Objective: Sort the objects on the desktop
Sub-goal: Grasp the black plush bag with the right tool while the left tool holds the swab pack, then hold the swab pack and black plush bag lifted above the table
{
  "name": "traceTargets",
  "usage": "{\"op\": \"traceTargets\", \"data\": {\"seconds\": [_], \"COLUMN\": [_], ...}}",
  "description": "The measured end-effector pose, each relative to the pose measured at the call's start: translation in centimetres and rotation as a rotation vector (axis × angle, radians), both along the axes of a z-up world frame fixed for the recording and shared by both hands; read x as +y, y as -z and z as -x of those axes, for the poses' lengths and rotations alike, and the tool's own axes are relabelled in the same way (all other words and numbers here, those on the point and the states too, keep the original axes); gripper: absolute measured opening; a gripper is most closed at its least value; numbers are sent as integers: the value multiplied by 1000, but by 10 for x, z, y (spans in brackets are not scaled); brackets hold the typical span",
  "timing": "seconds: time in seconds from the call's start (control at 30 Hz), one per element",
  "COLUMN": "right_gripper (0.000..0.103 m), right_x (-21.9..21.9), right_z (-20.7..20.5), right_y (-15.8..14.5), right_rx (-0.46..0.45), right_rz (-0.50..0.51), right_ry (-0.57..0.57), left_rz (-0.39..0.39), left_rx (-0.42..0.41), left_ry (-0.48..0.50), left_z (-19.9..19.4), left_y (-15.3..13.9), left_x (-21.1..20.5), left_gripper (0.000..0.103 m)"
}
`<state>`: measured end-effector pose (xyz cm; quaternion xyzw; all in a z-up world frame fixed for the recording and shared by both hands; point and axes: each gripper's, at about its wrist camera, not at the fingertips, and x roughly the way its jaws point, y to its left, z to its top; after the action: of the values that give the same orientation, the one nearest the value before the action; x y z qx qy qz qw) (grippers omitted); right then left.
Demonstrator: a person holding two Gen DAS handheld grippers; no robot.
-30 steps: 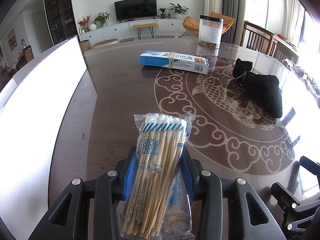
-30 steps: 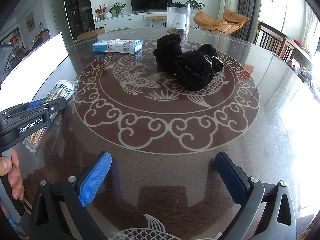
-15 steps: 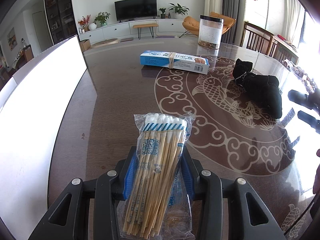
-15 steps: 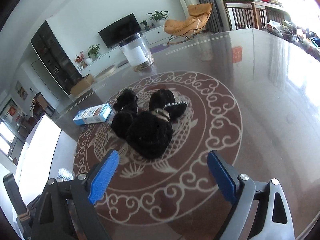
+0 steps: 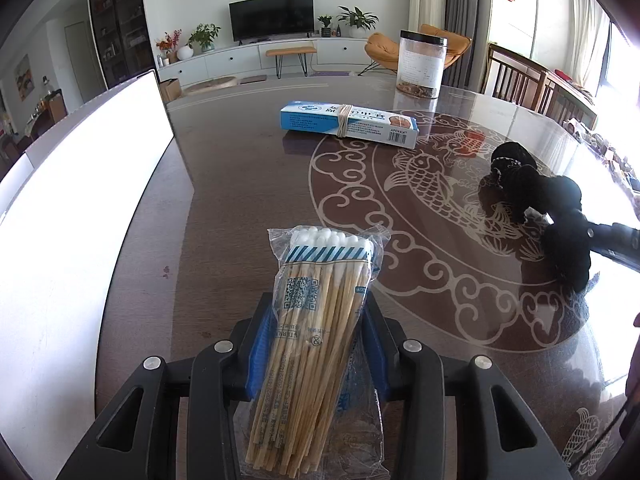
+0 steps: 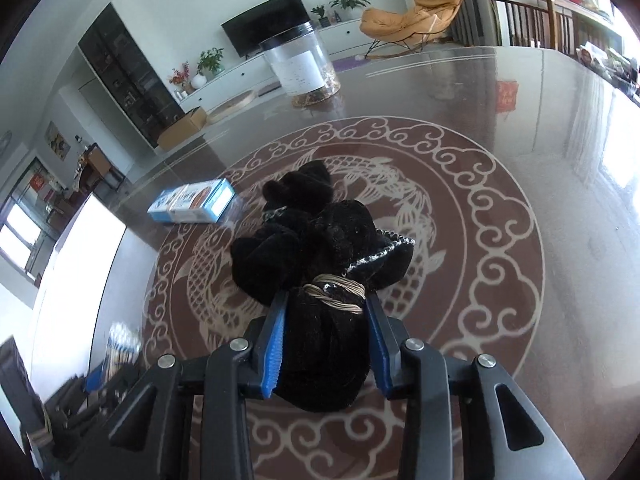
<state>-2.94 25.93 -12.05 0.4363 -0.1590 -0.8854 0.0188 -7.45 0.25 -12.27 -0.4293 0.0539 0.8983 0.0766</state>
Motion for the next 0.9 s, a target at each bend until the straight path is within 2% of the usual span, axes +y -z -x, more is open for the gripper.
{"op": "traceTargets", "data": {"seconds": [0.1, 0.2, 0.27, 0.3, 0.33, 0.43, 0.53, 0.57, 0.6, 0.63, 0.7, 0.77, 0.9], "right_gripper": [38, 43, 64, 83, 90, 90, 92, 93, 97, 103, 103, 103, 103], "right_x": [-24, -29, -31, -35, -38, -49, -63, -66, -69, -68, -68, -68, -71], "right_z": [-47, -65, -63, -62, -62, -59, -56, -54, -52, -49, -42, -31, -16], "right_y": [-2, 1, 0, 0, 2, 10, 19, 21, 23, 25, 26, 27, 26], "right_rx": [63, 51, 55, 54, 52, 19, -3, -16, -25, -35, -39, -43, -49], "right_rz": [-61, -57, -58, -83, -99, -147, -269, -296, -309, -305, -306, -306, -308], "right_ry": [-75, -76, -68, -58, -57, -85, -108, -112, -118, -120, -102, -79, -41], "left_rz": [0, 1, 3, 2, 1, 6, 9, 7, 2, -11, -13, 1, -9], "left_rx": [0, 0, 0, 0, 0, 0, -3, -6, -12, -25, -44, -51, -57], "left_ry": [0, 0, -1, -1, -1, -4, -25, -39, -56, -64, -37, -22, -34], "left_z": [0, 0, 0, 0, 0, 1, 1, 2, 3, 5, 7, 7, 8], "left_y": [0, 0, 0, 0, 0, 0, 1, 1, 2, 4, 6, 8, 9], "left_x": [0, 0, 0, 0, 0, 0, -4, -6, -9, -12, -8, -2, -3], "left_gripper": [43, 43, 43, 43, 43, 44, 53, 60, 72, 78, 98, 103, 103]}}
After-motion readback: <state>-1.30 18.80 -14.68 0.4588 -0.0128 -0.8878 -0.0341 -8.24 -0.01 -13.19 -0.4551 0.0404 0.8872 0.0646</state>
